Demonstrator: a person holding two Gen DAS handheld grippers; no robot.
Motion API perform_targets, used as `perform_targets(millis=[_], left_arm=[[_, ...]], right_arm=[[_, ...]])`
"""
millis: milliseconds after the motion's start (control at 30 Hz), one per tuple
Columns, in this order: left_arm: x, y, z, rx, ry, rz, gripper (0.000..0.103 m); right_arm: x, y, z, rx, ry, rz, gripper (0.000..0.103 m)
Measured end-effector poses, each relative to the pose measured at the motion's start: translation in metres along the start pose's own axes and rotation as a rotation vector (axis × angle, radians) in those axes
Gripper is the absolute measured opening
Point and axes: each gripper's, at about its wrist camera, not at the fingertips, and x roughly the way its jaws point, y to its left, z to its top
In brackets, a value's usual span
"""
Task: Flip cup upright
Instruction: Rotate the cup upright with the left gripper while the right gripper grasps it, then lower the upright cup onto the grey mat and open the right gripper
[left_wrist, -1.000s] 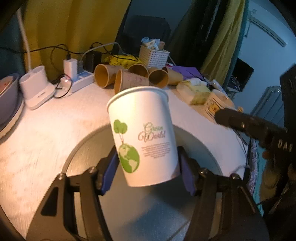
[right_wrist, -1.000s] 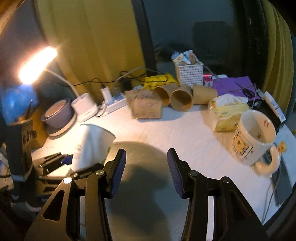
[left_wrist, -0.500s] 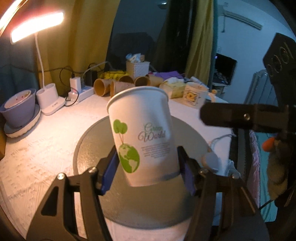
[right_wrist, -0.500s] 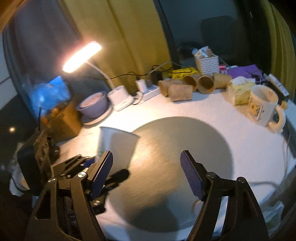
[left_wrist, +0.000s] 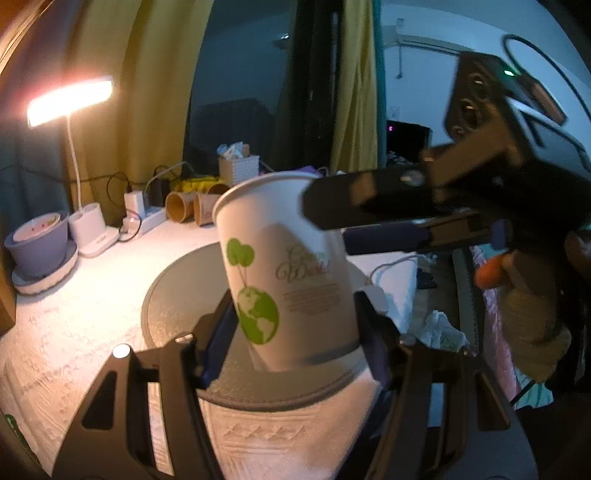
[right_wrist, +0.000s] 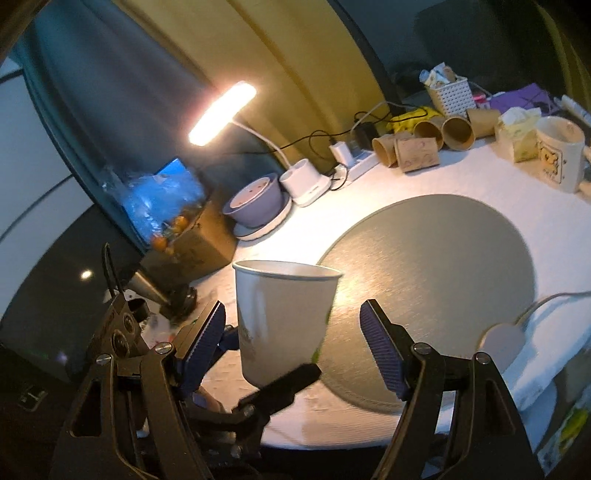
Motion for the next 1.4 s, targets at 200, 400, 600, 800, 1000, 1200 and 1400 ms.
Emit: perform_targets(millis=[200,400,600,800,1000,1200,1400], left_arm=[[-0.009,-0.006,0.0,0.026,-0.034,-0.025,0.063],[-0.006,-0.004,-0.001,0.027,-0.023,-0.052,0.063],[0.01,0.007,0.0,-0.006,0.031,-0.042,0.065],[0.04,0.036,-0.004,-0.136,0.156,-0.028,0.081],[0.054,0.068,-0.006,-0.244,0.222,0.044,0.081],[0.063,0.107,-0.008,-0.357,0.264,0.137,0.081],[0.074,0.129,0.0,-0.393,0.262,0.185,0.081]], right_arm=[[0.003,0.005,0.0,0.016,-0.001,0.018,0.078],[0.012,-0.003,0.006,0.036,0.032,0.036,0.078],[0.029,-0.01,0.015,0.017,0.074,0.044,0.069],[0.042,-0.02,0.03,-0.033,0.058,-0.04,0.069],[0.068,-0.046,0.046,-0.104,0.038,-0.193,0.069],[0.103,-0.066,0.058,-0.21,0.037,-0.308,0.069],[0.118,-0.07,0.067,-0.313,-0.015,-0.369,0.069]])
